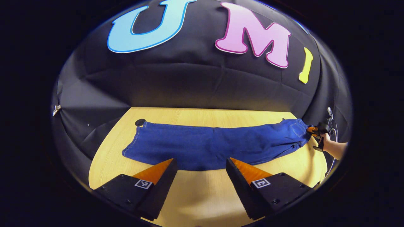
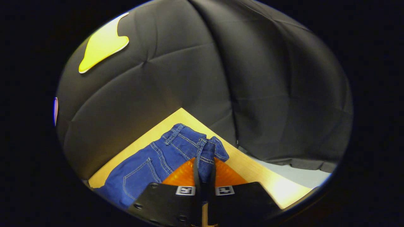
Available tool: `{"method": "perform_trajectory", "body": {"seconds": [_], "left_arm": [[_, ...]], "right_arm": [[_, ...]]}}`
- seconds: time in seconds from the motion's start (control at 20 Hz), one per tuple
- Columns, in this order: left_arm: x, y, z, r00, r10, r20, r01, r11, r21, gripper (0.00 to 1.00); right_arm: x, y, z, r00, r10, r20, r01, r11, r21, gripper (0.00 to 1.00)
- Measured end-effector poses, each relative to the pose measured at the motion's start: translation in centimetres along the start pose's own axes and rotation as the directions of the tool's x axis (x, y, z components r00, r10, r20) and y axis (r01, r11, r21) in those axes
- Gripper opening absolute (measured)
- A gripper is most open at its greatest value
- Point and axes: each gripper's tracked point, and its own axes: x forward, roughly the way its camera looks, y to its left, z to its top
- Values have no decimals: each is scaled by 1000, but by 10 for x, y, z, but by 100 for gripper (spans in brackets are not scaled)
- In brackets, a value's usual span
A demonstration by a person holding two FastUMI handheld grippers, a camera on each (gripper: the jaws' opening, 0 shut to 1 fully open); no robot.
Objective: Grasp the waist and the cuffs of the jeans and fold them to make the two legs overlap; first hold the waist and fold one-third of the jeans toward the cuffs, then hold the cuffs and fold the remaining one-third in the same direction to finish folding.
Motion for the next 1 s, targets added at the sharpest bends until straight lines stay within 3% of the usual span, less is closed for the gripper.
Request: {"method": "perform_trajectory", "body": {"seconds": [0.05, 0.1, 0.25, 0.45, 0.75, 0.85, 1.0], "left_arm": [[1, 0, -3, 1000, -1, -7, 1, 1000, -1, 99], [-1, 0, -5, 1000, 1, -10, -1, 1000, -3, 99], [-6, 0, -10, 1000, 0, 2, 0, 1000, -17, 99], [-19, -2, -22, 1000, -6, 11, 7, 997, -78, 98], [-33, -12, -34, 999, -30, 33, 32, 997, -66, 97], [-33, -15, -36, 998, -43, 49, 47, 995, -87, 93], [-32, -12, -39, 997, -36, 62, 44, 991, -129, 97]], "right_arm": [[-3, 0, 8, 999, 7, 39, -6, 1000, -30, 0], [-7, 7, 24, 994, 24, 103, -17, 997, -69, 7], [-34, 35, 43, 976, 116, 183, -93, 987, -131, 6], [-93, 49, 65, 928, 271, 255, -219, 952, -214, 6], [-107, 48, 33, 805, 545, 235, -425, 806, -412, 6], [-103, 41, 25, 756, 623, 203, -496, 746, -444, 6], [-76, 35, 14, 694, 708, 129, -592, 664, -456, 6]]}}
